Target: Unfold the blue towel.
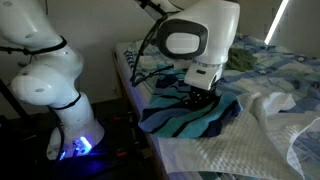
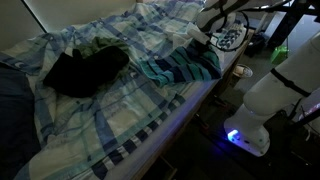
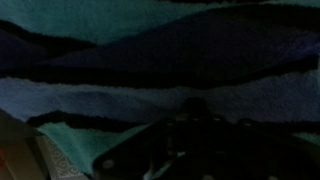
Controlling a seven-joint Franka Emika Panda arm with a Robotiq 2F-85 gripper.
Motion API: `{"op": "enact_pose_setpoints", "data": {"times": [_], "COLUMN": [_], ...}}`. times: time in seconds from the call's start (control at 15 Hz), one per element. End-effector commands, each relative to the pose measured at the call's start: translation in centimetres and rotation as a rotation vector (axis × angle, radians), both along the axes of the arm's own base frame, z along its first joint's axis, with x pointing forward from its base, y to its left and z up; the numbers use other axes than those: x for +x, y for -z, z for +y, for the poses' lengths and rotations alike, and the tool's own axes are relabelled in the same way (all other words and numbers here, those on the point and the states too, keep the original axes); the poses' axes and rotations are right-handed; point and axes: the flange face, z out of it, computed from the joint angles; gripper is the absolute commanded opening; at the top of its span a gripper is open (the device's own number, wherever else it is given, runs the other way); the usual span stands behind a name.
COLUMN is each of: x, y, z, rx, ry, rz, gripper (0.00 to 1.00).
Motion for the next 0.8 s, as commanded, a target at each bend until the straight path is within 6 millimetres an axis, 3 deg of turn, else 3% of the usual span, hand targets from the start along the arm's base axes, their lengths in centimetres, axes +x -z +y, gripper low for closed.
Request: {"op": "enact_pose_setpoints", "data": {"times": [0.0, 0.33, 0.6, 0.67, 0.73], "x": [-2.8, -5.3, -7.1, -7.4, -7.6], "y": [-0.3, -0.1, 0.7, 1.0, 1.2], "z": [-2.2, -5.4, -6.7, -6.7, -6.8], "rx": [0.003, -0.01, -0.01, -0.011, -0.013], "ry": [0.026, 0.06, 0.068, 0.068, 0.074], "rz": [-0.07, -0.115, -0.123, -0.118, -0.115], "gripper": [0.0, 0.0, 0.0, 0.26, 0.27]}}
